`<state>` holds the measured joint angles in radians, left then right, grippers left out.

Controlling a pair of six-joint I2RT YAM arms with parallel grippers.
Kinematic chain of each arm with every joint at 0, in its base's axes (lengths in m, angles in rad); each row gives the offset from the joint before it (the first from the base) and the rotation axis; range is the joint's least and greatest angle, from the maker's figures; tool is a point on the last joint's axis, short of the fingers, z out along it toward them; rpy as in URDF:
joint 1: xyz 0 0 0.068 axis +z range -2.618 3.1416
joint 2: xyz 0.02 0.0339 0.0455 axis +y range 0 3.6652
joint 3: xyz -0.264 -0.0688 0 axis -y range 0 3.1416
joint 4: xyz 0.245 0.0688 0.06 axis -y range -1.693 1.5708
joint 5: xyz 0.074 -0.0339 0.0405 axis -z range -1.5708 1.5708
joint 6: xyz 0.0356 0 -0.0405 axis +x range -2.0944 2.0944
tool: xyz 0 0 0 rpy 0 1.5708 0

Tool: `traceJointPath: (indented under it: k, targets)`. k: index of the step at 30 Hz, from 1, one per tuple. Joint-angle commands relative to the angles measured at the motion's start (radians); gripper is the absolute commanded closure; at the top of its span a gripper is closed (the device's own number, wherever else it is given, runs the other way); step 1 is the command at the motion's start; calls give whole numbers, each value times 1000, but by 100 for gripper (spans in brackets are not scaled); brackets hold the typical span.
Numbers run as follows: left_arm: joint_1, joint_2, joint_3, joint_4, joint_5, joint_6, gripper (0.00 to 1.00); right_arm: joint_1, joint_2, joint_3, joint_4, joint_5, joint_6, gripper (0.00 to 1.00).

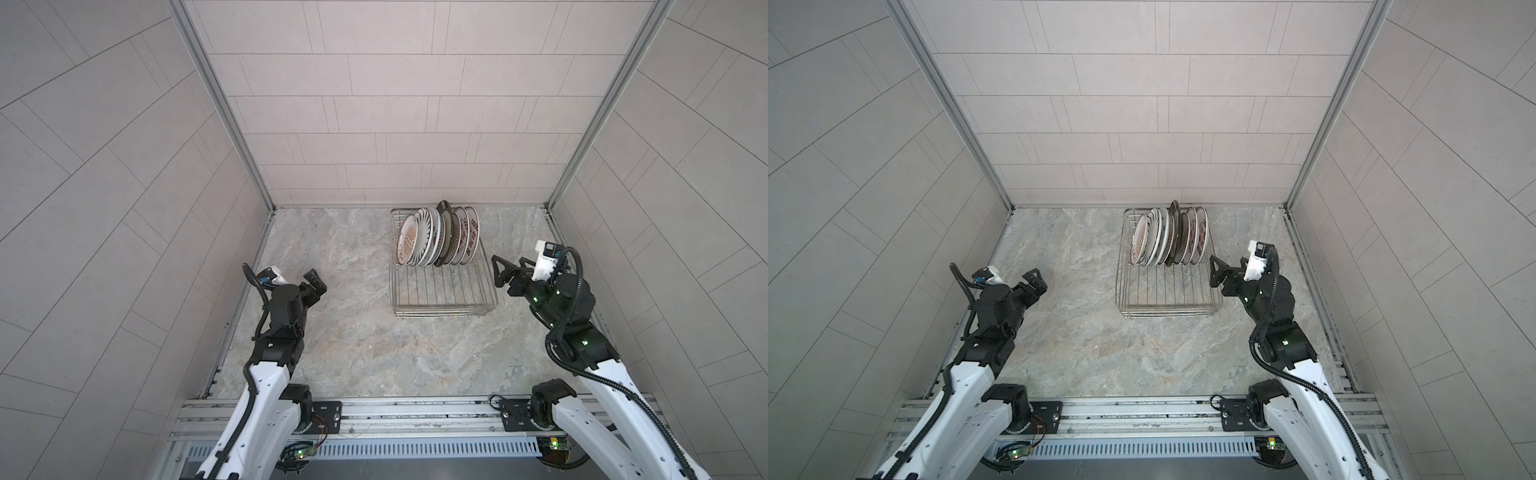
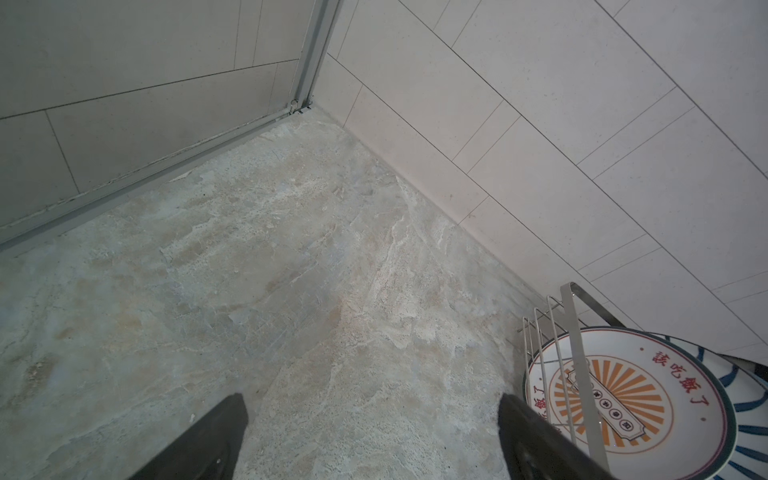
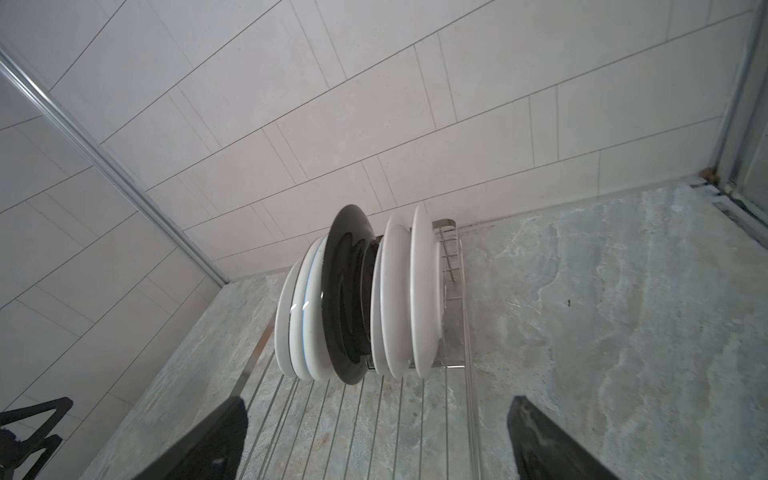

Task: Unload the plates from the dish rack
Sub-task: 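Reach the right gripper to the dark patterned plate while the left gripper approaches the rack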

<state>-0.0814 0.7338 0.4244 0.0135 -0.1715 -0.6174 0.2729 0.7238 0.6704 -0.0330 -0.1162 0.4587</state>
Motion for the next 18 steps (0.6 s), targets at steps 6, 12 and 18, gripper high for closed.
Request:
traceJointPath:
  k: [6,12,18]
  targets:
    - [-99,143,179,-101,-184,67,0,209,364,340,-166,371,-186,1]
    - [-98,155,111,196,5,179,0,210,570,503,-174,385,-221,1]
    - [-94,196,61,426,171,96,0,209,694,605,-190,390,-214,1]
